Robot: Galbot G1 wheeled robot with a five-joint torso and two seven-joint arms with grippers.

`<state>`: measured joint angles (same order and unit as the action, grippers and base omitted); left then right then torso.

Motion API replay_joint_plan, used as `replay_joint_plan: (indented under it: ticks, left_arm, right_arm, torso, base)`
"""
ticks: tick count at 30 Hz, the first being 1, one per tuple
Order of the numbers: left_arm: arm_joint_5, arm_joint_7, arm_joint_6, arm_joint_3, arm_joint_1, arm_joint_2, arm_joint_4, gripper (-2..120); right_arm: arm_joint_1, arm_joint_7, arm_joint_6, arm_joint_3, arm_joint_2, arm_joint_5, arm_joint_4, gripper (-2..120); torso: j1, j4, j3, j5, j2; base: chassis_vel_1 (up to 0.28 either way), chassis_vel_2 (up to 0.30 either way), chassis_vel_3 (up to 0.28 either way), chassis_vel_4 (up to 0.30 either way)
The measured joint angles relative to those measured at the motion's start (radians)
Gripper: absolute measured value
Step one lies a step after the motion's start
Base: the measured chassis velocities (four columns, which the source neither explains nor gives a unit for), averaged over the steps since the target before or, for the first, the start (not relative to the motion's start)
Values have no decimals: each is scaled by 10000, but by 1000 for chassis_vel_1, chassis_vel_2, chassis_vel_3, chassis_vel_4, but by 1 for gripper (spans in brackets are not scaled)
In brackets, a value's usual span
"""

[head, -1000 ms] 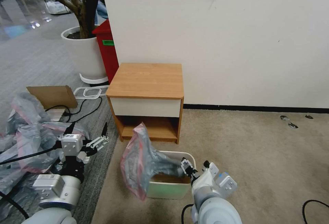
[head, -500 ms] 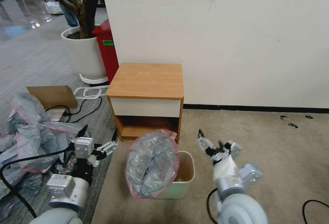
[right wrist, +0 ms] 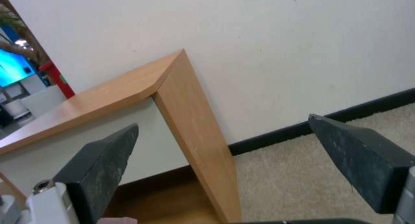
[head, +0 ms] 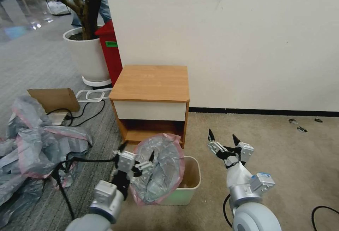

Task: Pick up the garbage bag from the table and place it over the trash can.

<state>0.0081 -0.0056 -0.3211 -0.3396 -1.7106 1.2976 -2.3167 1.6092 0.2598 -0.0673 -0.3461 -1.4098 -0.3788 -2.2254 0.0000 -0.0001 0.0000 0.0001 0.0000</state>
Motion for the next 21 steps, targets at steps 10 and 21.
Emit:
replay_joint_plan:
  ticks: [10,21]
  left_arm:
    - [-72,-966,-1116,503,249,160,737,84]
    - [-221,-1453,-1557,315,349,241,1225,66]
  right_arm:
    - [17,101,48,-27,-72,-35,36,100]
    - [41,529,90,18,-151,63,209,100]
  torso:
    - [0,1,0,-1,0]
    - [-1,1,0,-1,0]
  base:
    - [0,0,0,0]
    - [0,0,0,0]
